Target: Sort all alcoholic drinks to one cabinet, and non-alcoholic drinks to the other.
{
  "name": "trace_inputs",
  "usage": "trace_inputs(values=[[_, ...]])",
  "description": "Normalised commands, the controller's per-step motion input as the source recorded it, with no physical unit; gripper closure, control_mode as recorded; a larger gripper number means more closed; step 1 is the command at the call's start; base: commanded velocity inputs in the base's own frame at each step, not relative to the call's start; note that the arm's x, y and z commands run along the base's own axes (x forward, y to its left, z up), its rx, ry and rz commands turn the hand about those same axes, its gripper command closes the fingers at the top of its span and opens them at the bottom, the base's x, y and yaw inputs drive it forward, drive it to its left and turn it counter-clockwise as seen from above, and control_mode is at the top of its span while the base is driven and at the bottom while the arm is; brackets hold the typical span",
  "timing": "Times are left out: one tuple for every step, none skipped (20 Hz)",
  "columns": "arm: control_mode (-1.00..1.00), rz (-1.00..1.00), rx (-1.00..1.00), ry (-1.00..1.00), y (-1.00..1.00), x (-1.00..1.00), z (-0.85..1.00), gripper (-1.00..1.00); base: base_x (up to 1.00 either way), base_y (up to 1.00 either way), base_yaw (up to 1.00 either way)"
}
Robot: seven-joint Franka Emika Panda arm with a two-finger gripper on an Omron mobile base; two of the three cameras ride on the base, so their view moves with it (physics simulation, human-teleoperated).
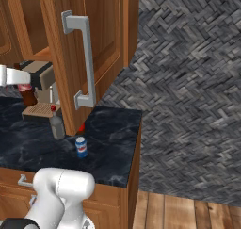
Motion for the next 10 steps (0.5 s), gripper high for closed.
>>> trace_inputs(values=[[-1.00, 0.03, 0.00, -0.08, -0.04, 0.00, 0.41, 1.00, 0.00, 0.00, 0.00], [-1.00, 0.04, 0.00, -0.09, -0.05, 0.00, 0.41, 1.00, 0.00, 0.00, 0.00], [-1.00, 0.05, 0.00, -0.08, -0.04, 0.03, 0.40, 1.00, 0.00, 0.00, 0.00], [-1.00, 0.05, 0.00, -0.07, -0.04, 0.04, 0.38, 1.00, 0.00, 0.00, 0.00], [-1.00, 0.05, 0.00, -0.07, -0.05, 0.07, 0.36, 1.00, 0.00, 0.00, 0.00], [-1.00, 0.05, 0.00, -0.07, -0.04, 0.10, 0.35, 1.00, 0.00, 0.00, 0.00], [-1.00, 0.05, 0.00, -0.07, -0.04, 0.11, 0.34, 1.00, 0.00, 0.00, 0.00], [-1.00, 0.05, 0.00, -0.06, -0.05, 0.09, 0.31, 1.00, 0.00, 0.00, 0.00], [-1.00, 0.06, 0.00, -0.07, -0.06, 0.09, 0.30, 1.00, 0.00, 0.00, 0.00], [-1.00, 0.08, 0.01, -0.06, -0.10, 0.12, 0.24, 1.00, 0.00, 0.00, 0.00]])
